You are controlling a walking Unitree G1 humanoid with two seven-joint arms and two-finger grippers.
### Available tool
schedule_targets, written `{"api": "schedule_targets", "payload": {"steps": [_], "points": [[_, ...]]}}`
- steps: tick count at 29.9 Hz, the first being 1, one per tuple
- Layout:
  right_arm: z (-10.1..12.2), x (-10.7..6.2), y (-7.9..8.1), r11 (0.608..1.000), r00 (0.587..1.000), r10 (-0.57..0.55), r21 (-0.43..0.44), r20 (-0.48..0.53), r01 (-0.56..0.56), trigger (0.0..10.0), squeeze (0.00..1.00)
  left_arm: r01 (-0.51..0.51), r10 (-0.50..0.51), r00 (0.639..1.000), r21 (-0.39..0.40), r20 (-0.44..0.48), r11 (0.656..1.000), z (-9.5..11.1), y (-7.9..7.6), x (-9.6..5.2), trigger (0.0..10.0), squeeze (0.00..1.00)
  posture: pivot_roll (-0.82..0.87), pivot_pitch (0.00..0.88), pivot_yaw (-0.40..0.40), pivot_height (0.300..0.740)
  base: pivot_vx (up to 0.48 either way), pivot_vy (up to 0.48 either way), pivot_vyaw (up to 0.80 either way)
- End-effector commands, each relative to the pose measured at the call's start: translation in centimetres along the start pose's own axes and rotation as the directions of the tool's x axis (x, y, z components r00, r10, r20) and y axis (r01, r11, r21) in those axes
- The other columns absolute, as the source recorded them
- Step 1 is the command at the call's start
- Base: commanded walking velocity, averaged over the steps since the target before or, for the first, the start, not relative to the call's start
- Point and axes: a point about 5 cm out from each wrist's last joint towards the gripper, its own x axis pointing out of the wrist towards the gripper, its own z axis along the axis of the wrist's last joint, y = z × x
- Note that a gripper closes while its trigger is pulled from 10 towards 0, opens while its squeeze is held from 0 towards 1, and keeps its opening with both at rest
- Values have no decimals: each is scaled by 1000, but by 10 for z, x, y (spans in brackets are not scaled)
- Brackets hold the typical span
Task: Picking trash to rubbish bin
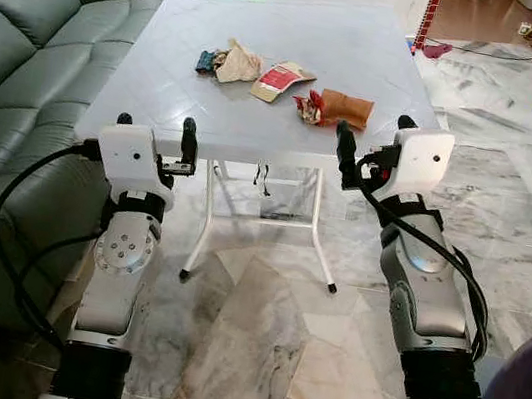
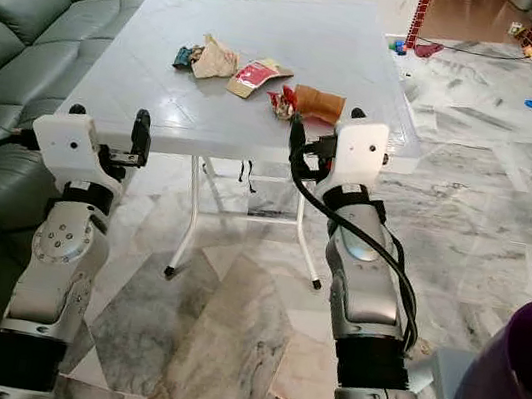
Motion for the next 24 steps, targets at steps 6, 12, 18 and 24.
{"api": "schedule_targets", "payload": {"steps": [6,12,18,24], "points": [[3,3,4,1000,1000,28,-2,9,-28,10000,0,68,-67,998,-34,9,997,7,-10,3,10000,0,-22,43,48,740,0,0,0],[3,3,5,999,999,37,-8,7,-37,10000,0,82,-81,997,-49,9,995,7,-12,3,10000,0,-26,42,48,740,370,0,0],[3,3,6,999,999,44,-10,7,-44,10000,0,90,-89,996,-55,8,994,7,-13,2,10000,0,-25,41,47,740,466,0,0],[3,3,6,999,999,48,-12,6,-48,10000,0,97,-97,995,-51,3,994,6,-14,3,10000,0,-26,41,47,740,458,0,0]]}}
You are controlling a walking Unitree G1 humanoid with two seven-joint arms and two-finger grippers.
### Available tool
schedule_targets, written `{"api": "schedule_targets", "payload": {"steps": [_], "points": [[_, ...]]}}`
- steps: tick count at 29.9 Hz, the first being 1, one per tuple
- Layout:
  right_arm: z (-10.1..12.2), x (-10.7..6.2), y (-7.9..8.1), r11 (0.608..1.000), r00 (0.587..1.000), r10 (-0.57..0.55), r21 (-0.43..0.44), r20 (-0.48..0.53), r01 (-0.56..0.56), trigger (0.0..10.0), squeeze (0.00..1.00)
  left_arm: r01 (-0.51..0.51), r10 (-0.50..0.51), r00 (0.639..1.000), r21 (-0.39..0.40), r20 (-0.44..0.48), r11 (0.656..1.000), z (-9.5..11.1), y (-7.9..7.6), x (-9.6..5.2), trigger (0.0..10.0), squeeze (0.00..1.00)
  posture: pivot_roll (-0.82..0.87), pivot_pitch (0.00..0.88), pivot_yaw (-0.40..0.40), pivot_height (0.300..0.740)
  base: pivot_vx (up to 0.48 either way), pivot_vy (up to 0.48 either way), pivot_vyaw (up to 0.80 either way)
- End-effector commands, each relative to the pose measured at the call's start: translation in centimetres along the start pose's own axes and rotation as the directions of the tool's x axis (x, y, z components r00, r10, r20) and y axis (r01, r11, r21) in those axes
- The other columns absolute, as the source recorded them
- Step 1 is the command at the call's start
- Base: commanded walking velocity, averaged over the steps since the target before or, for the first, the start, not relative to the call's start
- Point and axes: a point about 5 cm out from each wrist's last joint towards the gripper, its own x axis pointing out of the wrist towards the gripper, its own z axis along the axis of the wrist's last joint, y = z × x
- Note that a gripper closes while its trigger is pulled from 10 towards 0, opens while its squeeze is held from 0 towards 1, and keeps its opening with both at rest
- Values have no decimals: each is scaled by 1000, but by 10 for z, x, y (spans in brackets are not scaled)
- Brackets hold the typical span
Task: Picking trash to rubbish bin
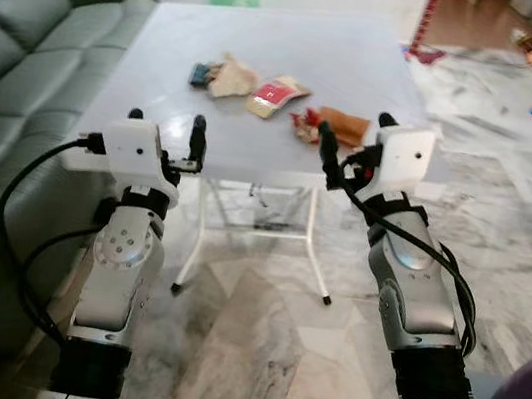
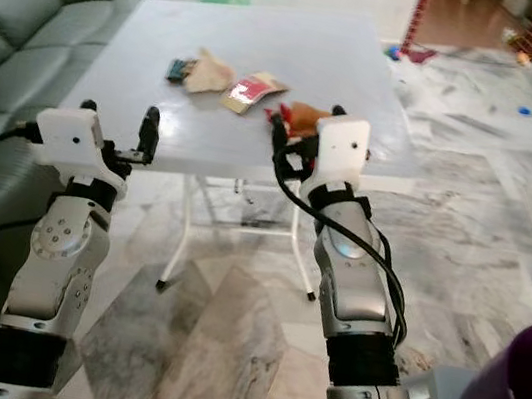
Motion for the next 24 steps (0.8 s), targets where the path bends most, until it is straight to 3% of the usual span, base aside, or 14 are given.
{"api": "schedule_targets", "payload": {"steps": [1,17,24], "points": [[1,0,-6,1000,1000,-15,-10,2,15,10000,0,20,-20,1000,-10,-5,1000,0,-6,0,10000,0,-26,41,47,740,446,0,0],[-4,0,-4,1000,999,16,-6,-30,-16,10000,0,23,-23,1000,-4,-14,1000,-1,-7,0,10000,0,-24,42,48,740,431,0,0],[-22,-1,-1,996,985,86,16,-151,-84,10000,0,17,-17,999,1,-29,1000,-4,-6,-2,10000,0,-23,39,47,740,351,0,0]]}}
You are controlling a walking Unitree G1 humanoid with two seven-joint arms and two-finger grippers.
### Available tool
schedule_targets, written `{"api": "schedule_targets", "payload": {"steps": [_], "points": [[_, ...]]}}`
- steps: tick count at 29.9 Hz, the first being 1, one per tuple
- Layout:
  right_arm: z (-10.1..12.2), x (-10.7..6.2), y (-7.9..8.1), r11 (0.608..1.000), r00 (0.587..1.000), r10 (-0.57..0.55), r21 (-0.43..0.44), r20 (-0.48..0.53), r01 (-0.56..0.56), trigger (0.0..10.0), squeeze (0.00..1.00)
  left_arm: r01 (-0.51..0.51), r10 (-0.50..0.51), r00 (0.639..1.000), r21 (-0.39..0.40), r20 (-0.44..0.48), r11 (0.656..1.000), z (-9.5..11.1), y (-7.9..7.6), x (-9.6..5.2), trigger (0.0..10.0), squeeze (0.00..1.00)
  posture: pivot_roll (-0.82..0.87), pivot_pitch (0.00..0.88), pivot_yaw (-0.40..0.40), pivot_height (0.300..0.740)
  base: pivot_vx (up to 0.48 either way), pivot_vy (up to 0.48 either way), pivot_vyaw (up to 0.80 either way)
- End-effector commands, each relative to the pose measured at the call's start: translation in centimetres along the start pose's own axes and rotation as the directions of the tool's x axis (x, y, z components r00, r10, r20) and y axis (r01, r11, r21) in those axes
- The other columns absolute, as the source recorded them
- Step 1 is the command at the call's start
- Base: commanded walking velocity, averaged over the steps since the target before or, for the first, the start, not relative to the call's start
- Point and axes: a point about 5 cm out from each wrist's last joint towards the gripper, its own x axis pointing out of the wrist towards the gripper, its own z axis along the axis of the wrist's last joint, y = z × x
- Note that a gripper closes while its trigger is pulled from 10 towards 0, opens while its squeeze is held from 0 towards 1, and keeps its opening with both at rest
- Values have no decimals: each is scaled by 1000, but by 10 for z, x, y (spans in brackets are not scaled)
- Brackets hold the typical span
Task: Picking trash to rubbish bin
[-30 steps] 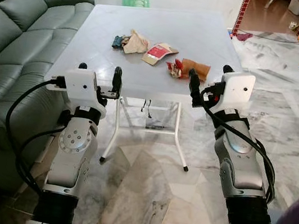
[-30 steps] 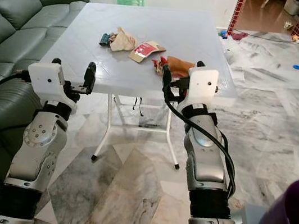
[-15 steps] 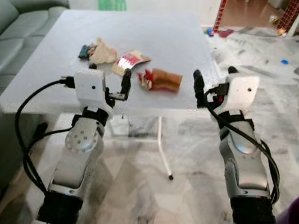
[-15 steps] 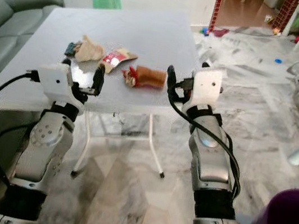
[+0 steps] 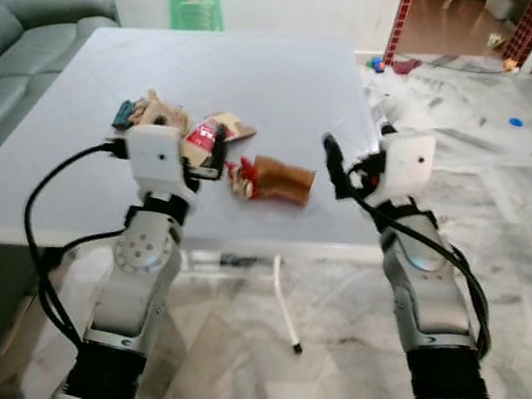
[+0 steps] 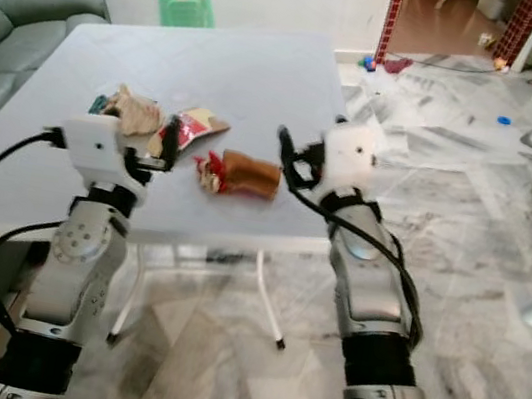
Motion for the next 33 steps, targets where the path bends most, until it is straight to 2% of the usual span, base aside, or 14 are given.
{"api": "schedule_targets", "payload": {"steps": [1,7,10,15,17,18,25,27,33], "points": [[-1,4,14,997,998,67,36,-15,-66,10000,0,-32,32,999,20,-11,999,-2,10,-1,10000,0,-23,39,47,740,0,0,0],[-7,-1,31,974,976,216,81,-21,-214,10000,0,-46,47,999,25,-9,999,-2,12,-3,10000,0,-20,41,46,740,0,0,0],[-11,-1,34,962,963,265,86,-51,-261,10000,0,-46,47,999,29,-10,999,-2,11,-3,10000,0,-19,41,46,740,0,0,0],[-20,1,35,950,948,305,99,-90,-296,10000,0,-45,46,999,37,-16,998,-3,13,-5,10000,0,-12,37,47,740,0,0,0],[-28,4,35,956,950,286,105,-124,-274,10000,0,-44,45,999,44,-25,998,-4,14,-8,10000,0,-8,37,47,740,0,0,0],[-34,8,38,951,945,294,140,-144,-274,10000,0,-40,43,998,60,-39,997,-7,17,-13,10000,0,14,35,46,740,0,0,0],[-39,22,40,965,950,262,48,-172,-257,10000,0,-36,44,996,105,-75,994,-12,26,-34,10000,0,70,44,40,740,0,0,0],[-40,26,38,975,958,221,24,-181,-221,10000,0,-29,41,994,117,-99,993,-15,29,-47,10000,0,93,50,37,740,0,0,0],[-48,27,36,982,959,180,-21,-217,-189,10000,0,87,-71,985,97,-159,991,-22,19,-64,10000,0,115,63,38,740,0,0,0]]}}
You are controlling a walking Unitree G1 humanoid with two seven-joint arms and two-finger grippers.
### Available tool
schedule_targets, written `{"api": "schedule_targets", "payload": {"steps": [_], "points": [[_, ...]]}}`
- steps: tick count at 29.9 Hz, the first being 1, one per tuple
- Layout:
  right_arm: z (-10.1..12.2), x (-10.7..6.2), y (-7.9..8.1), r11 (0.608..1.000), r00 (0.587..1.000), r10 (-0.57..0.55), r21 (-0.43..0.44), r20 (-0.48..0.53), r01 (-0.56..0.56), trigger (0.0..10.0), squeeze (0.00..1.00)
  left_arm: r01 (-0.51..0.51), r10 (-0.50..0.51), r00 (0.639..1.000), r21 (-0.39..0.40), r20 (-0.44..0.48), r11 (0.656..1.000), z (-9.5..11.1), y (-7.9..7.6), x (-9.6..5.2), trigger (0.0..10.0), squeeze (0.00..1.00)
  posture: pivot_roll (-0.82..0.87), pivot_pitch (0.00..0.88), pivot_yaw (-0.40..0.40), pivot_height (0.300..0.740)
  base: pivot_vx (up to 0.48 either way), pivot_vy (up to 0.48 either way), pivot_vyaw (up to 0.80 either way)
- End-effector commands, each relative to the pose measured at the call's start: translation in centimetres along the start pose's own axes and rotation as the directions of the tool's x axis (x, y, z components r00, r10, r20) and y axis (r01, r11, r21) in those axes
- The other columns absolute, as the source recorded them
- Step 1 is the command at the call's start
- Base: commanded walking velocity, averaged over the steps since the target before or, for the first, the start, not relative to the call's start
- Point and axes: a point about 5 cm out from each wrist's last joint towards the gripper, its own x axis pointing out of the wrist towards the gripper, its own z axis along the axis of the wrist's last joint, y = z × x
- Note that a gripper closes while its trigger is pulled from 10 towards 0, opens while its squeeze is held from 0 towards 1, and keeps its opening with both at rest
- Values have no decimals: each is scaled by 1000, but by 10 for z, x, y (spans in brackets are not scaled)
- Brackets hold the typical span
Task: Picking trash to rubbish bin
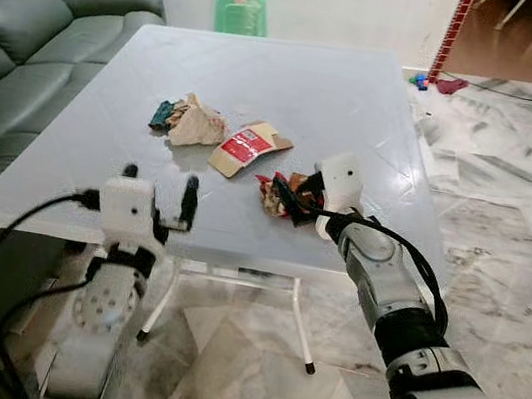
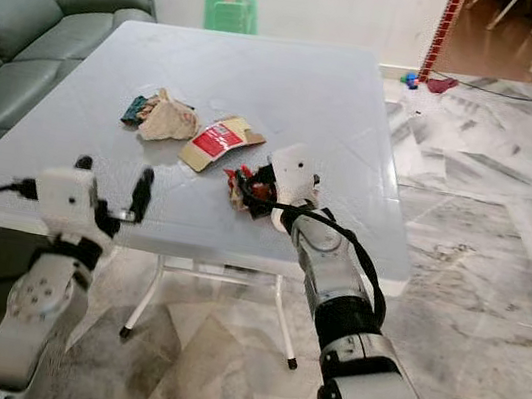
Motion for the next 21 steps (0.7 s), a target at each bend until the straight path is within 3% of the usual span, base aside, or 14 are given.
{"api": "schedule_targets", "payload": {"steps": [1,7,8,21], "points": [[-3,1,0,1000,1000,-6,-20,-25,6,10000,0,60,-60,998,-6,7,998,5,-6,-3,10000,0,119,65,39,740,0,0,0],[-24,-2,2,999,988,0,-35,-152,-6,10000,0,77,-77,997,1,-1,997,6,-8,-6,10000,0,133,80,39,740,0,0,0],[-29,-3,2,999,984,-7,-32,-177,1,0,0,76,-76,997,0,-4,997,7,-8,-7,10000,0,135,82,37,740,0,0,0],[-38,-7,1,1000,982,4,-17,-191,-7,0,0,145,-148,988,-49,-43,988,4,-18,-5,10000,0,105,83,30,740,0,0,0]]}}
